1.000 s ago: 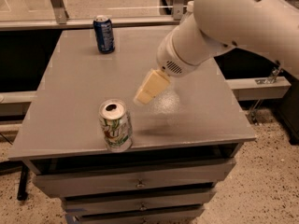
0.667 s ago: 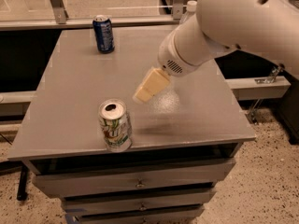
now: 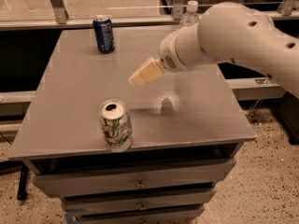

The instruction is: Move pepsi can near 7up can

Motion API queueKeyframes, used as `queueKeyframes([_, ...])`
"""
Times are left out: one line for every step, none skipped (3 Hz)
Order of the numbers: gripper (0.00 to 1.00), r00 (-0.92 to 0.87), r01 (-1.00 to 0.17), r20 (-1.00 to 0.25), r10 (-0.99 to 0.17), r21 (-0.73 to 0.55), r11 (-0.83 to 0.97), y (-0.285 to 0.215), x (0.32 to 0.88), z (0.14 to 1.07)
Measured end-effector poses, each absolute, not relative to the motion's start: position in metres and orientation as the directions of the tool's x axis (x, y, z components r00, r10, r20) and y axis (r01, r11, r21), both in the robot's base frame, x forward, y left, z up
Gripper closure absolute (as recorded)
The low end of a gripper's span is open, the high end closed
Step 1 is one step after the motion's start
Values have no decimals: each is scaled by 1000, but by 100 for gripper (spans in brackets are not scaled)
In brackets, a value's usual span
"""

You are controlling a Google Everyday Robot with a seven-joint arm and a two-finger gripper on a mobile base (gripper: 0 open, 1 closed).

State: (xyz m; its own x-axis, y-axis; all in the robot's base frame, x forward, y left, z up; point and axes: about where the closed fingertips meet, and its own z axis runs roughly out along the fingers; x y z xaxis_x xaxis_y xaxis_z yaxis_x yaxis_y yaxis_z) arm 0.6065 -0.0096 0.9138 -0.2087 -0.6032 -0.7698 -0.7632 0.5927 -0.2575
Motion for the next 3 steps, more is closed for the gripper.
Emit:
queueKeyframes([0, -176, -736, -845, -505, -228, 638, 0, 650, 916])
queueKeyframes([0, -130, -754, -916, -380, -158, 638, 41, 702, 912])
queueKeyframes([0, -116, -756, -932, -343, -141, 639, 66, 730, 902])
